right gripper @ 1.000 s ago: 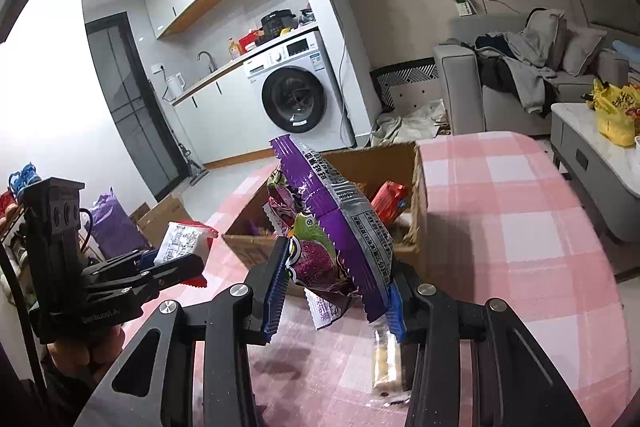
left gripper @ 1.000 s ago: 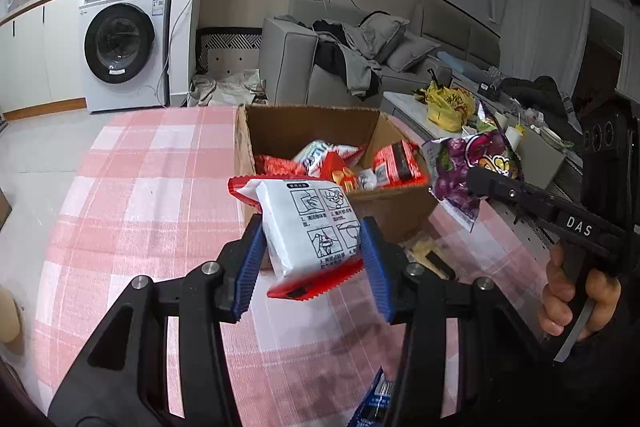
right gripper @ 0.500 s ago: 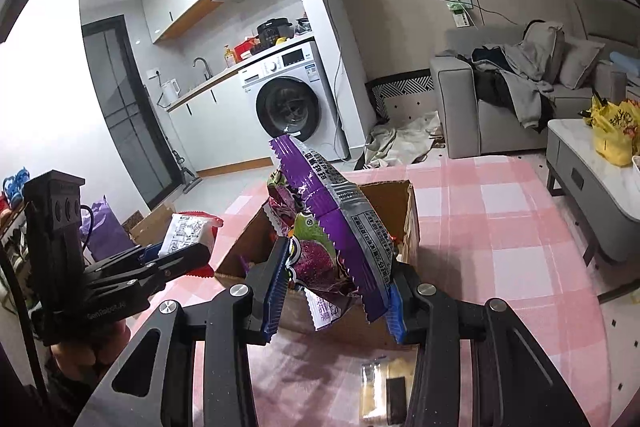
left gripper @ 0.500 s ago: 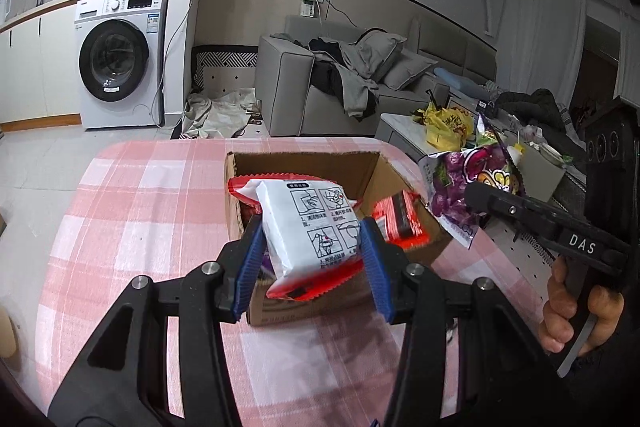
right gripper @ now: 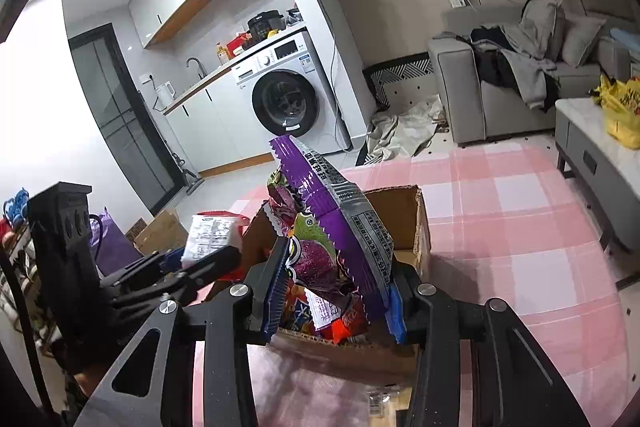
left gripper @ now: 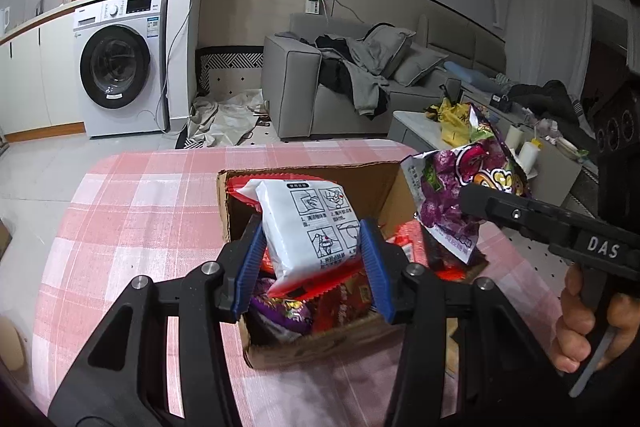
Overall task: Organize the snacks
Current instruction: 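Carry both held snacks over the SF box and lower them inside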
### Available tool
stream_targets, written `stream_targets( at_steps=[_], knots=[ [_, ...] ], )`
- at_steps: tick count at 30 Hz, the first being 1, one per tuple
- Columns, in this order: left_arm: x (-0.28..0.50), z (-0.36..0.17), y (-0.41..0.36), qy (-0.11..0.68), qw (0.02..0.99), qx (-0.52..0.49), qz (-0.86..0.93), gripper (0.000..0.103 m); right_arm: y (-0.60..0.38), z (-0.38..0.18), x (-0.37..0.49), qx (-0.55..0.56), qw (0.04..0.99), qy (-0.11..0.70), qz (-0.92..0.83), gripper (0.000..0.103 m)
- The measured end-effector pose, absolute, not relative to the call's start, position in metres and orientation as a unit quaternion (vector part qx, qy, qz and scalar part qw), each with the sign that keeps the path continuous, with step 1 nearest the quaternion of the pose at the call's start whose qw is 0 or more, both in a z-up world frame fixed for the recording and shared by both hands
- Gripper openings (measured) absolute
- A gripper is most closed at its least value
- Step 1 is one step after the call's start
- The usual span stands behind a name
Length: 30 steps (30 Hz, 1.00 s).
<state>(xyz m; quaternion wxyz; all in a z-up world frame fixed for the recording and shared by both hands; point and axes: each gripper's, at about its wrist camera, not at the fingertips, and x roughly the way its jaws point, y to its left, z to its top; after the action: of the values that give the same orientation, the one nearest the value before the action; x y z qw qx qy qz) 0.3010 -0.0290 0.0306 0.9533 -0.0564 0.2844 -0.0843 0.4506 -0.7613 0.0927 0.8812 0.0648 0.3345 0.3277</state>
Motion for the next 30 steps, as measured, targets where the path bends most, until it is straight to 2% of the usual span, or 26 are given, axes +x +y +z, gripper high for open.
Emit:
stream_targets(
  at_steps=[26, 30],
  knots=[
    [0.370, -0.016, -0.055, 0.317, 0.944, -0.033, -0.089, 0.045, -0.718, 0.055, 0.503, 0.031, 0.875, 0.383, 0.295, 0.042],
    [0.374, -0.020, -0.053, 0.320, 0.943, -0.035, -0.086, 0.045, -0.716, 0.058, 0.499, 0.015, 0.872, 0.377, 0.310, 0.046]
  ],
)
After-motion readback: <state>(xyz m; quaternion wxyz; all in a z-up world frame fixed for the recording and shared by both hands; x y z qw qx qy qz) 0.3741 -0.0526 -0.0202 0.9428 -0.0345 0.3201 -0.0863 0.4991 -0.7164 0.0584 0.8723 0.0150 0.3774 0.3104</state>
